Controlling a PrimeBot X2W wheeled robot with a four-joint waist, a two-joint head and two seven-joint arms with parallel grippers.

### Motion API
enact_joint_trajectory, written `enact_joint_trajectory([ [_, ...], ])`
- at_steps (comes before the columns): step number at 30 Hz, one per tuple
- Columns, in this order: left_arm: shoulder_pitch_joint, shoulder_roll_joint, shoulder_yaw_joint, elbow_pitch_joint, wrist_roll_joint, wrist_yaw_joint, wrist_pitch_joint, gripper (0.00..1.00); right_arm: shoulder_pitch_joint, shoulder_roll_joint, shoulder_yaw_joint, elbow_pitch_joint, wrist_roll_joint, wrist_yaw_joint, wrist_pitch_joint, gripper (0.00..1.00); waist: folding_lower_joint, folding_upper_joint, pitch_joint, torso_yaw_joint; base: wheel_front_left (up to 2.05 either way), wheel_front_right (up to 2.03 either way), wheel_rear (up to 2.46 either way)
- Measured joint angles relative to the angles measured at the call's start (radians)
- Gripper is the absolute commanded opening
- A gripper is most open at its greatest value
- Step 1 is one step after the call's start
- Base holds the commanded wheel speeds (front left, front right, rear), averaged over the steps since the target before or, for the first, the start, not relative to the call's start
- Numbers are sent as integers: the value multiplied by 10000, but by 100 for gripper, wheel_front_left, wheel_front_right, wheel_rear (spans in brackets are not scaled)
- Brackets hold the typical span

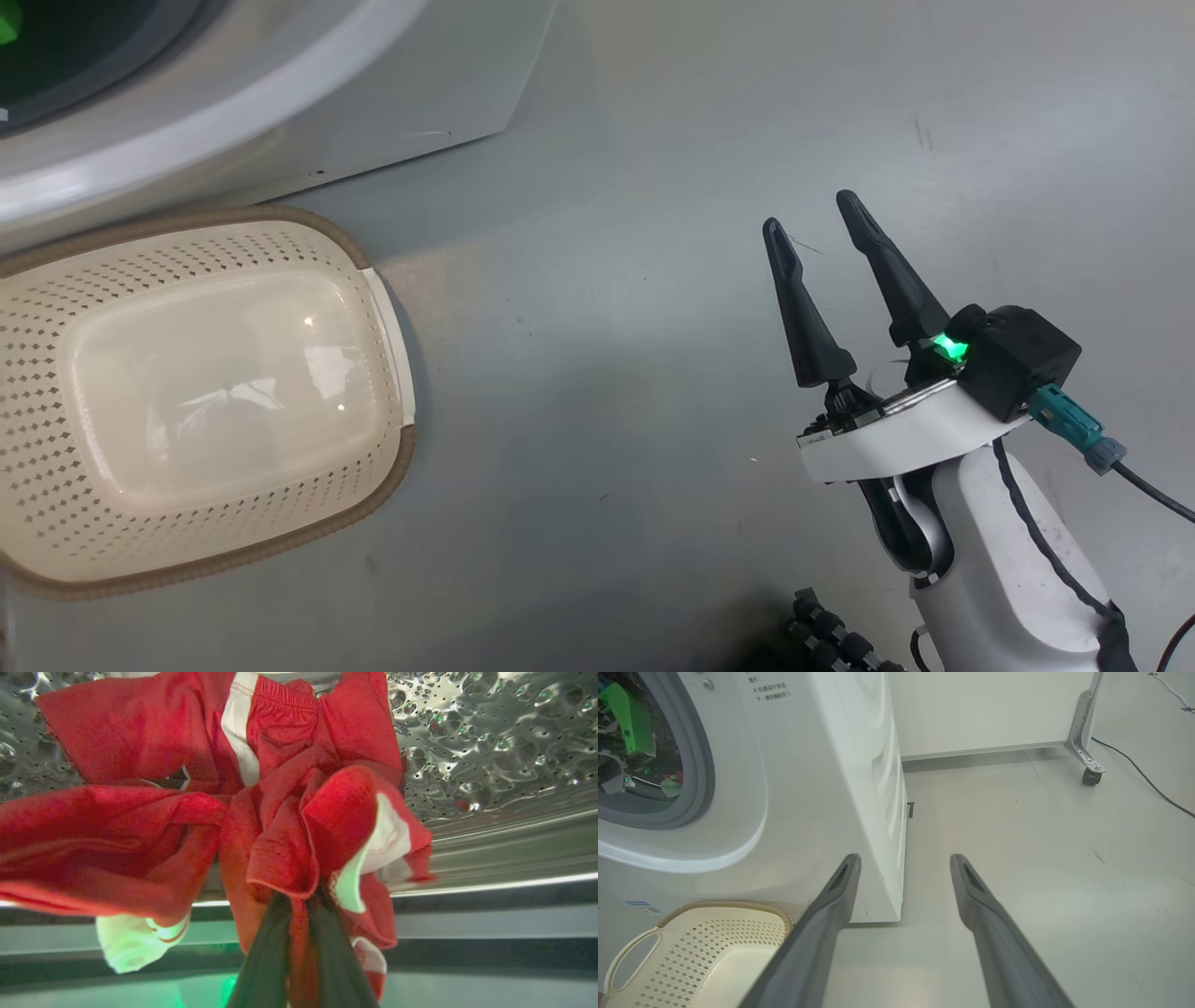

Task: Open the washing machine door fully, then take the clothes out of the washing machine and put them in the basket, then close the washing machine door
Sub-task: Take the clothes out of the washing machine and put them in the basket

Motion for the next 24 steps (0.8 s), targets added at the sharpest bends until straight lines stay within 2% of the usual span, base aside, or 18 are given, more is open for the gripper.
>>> enact_joint_trajectory([
  [13, 311, -240, -232, -270, 339, -378, -1718, 0, -1, 0, -192, 136, -420, 2, 0, 100, 0, 0, -267, 411, 0, 0, 0],
  [24, 1258, -876, -253, -955, 428, -481, -3762, 0, 21, -4, -435, 274, -667, 2, 0, 100, 0, 0, -827, 826, 0, 0, 0],
])
